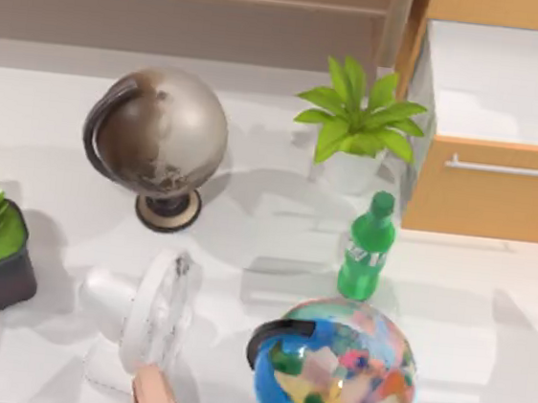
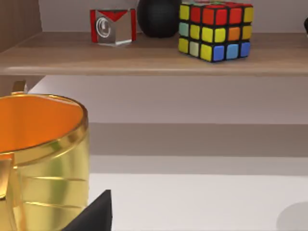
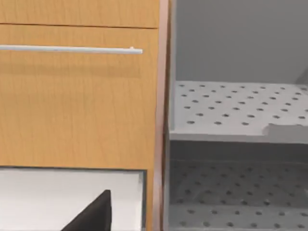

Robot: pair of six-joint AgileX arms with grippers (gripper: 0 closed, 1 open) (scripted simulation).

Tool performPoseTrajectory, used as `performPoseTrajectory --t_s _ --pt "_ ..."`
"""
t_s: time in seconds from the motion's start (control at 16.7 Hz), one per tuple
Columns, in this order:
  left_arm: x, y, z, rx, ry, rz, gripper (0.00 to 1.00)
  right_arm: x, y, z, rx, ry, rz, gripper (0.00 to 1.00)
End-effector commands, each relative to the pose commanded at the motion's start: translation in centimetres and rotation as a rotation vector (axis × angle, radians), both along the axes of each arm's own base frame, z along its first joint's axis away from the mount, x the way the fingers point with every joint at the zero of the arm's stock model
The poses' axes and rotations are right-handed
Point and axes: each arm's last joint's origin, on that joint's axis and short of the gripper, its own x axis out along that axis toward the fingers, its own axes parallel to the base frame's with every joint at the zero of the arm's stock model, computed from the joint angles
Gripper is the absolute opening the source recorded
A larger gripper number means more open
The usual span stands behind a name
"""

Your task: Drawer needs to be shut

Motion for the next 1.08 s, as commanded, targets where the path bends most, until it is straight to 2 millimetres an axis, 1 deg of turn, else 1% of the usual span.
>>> performPoseTrajectory --t_s 0.18,0.36,0.54,0.72,0.9,1.08 --pt "0.0 0.0 0.0 0.000 0.000 0.000 1.00 0.8 0.7 -1.9 -0.112 0.025 -0.007 1.00" --pt "0.0 0.0 0.0 0.000 0.000 0.000 1.00 1.8 2.3 -4.5 -0.295 0.055 0.003 1.00" --pt "0.0 0.0 0.0 0.000 0.000 0.000 1.00 2.4 4.6 -7.3 -0.530 0.076 0.028 1.00" --pt "0.0 0.0 0.0 0.000 0.000 0.000 1.00 2.6 7.1 -9.7 -0.792 0.078 0.053 1.00" --pt "0.0 0.0 0.0 0.000 0.000 0.000 1.00 2.5 9.5 -11.6 -1.050 0.060 0.062 1.00" --pt "0.0 0.0 0.0 0.000 0.000 0.000 1.00 2.4 11.6 -12.9 -1.273 0.035 0.051 1.00"
